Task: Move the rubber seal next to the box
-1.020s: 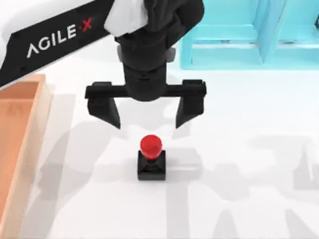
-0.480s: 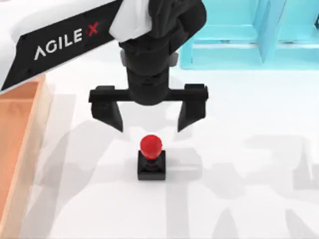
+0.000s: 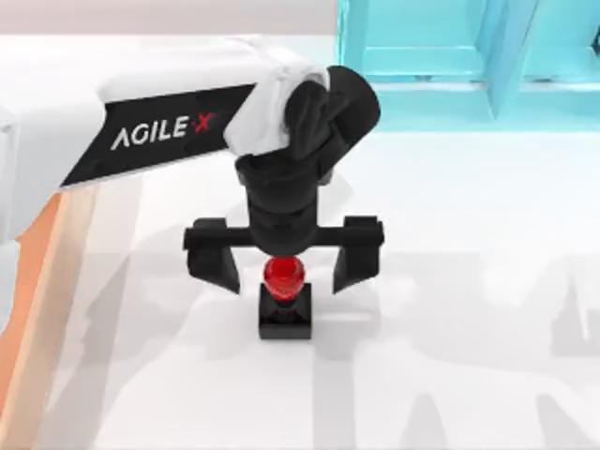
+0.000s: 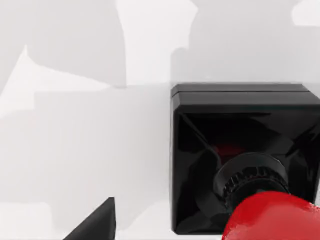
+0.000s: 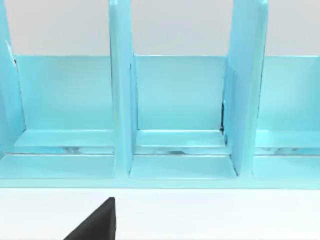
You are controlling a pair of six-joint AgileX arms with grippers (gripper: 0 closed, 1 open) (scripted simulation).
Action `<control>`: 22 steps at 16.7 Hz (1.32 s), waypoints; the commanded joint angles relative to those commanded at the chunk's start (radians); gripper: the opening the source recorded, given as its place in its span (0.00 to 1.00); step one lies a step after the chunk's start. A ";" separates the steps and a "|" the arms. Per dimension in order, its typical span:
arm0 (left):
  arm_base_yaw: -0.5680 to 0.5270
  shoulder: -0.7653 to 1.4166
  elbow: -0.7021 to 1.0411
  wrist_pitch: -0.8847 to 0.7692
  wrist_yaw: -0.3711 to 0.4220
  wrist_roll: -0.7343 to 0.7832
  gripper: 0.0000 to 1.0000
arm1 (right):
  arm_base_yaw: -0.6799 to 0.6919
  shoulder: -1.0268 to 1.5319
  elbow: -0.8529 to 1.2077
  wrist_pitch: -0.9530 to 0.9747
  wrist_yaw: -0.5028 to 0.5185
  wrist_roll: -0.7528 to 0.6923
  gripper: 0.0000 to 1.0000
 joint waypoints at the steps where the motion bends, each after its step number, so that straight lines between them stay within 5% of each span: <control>1: 0.000 0.004 -0.022 0.025 0.000 0.000 1.00 | 0.000 0.000 0.000 0.000 0.000 0.000 1.00; 6: 0.000 0.008 -0.040 0.047 0.000 0.000 1.00 | 0.000 0.000 0.000 0.000 0.000 0.000 1.00; 19: 0.000 0.008 -0.040 0.047 0.000 0.000 0.02 | 0.000 0.000 0.000 0.000 0.000 0.000 1.00; 22: 0.000 0.008 -0.040 0.047 0.000 0.000 0.00 | 0.000 0.000 0.000 0.000 0.000 0.000 1.00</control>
